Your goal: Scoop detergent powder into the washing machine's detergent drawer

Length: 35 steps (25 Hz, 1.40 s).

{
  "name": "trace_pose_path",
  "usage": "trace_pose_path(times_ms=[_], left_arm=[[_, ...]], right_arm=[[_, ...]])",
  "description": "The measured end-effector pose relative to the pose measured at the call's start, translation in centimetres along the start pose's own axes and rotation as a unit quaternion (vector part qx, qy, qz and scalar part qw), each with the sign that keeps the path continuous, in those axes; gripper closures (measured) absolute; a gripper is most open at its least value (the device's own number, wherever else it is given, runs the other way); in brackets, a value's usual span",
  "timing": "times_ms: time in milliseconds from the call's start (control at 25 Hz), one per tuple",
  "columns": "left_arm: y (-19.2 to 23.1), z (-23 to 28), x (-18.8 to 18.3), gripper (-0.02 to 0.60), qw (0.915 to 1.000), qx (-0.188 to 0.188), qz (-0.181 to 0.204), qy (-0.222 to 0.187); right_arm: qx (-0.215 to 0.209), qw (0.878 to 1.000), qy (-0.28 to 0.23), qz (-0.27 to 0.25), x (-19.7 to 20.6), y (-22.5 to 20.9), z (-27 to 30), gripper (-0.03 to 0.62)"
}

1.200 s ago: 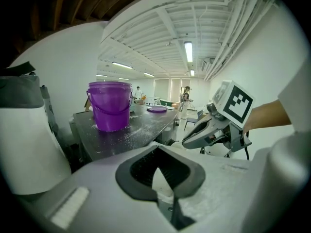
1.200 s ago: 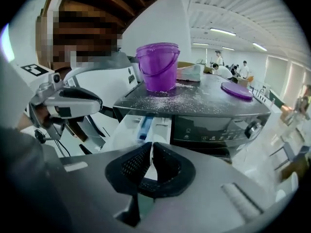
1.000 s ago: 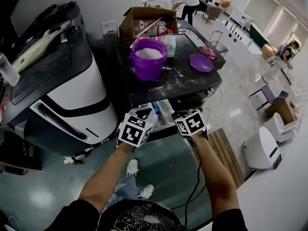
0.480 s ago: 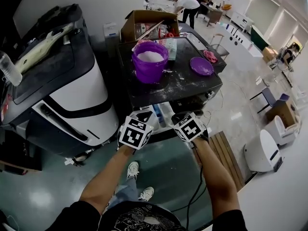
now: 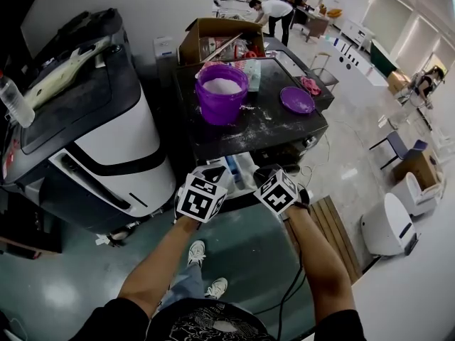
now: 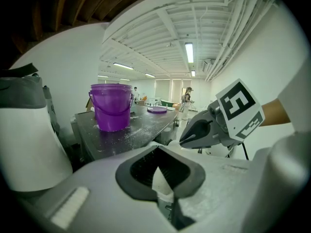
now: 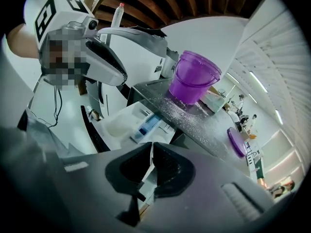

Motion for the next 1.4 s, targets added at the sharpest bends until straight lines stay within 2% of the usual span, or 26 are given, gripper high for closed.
trace_pose_path(times_ms=[360,640,800,920,1080,1240,1400], left_arm=[[-0.1,-0.1,-0.1,0.58,1.0,-0.002,0.001,-0.001],[-0.2,-0.1,-0.3,0.58,1.0,-0.001,0.002,-0.001],[-0.4,-0.3,-0.6,0.58,1.0,-0.004,0.004,-0.002],[-0.5,-0.6,-0.7,0.58,1.0,-0.006,0.006,-0.003],[-0.5,-1.2,-1.2,0.581,0.9998,-0.014,0.008,-0.007],[-0.4,-2.1,-1.6,0.58,0.9996,-0.027,0.005,-0.012],[-0.1,-3.0,-1.8,0.581,0.9991,-0.041,-0.001,-0.013]], right_arm=[[0.03,0.998,0.007,-0.063,0.0,0.0,-0.1,0.557],[0.076,0.982,0.02,-0.169,-0.3,0.0,-0.3,0.557],[0.081,0.98,0.016,-0.179,-0.5,0.1,-0.6,0.557],[0.07,0.988,0.0,-0.141,-0.7,0.1,-0.9,0.557],[0.048,0.997,-0.046,-0.025,-1.4,-0.5,-1.7,0.557],[0.038,0.99,-0.102,0.089,-1.9,-1.3,-2.7,0.557],[0.037,0.981,-0.137,0.135,-2.8,-1.4,-3.7,0.557]])
Point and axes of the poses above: the fingertips, and each gripper's own axes: z forward along the fingers, y to its left, x out of its underside, the point moved 1 cm from there along -z, backward along the fingers, and after that the axes turned 3 degrees about -x, right-handed, at the moved point
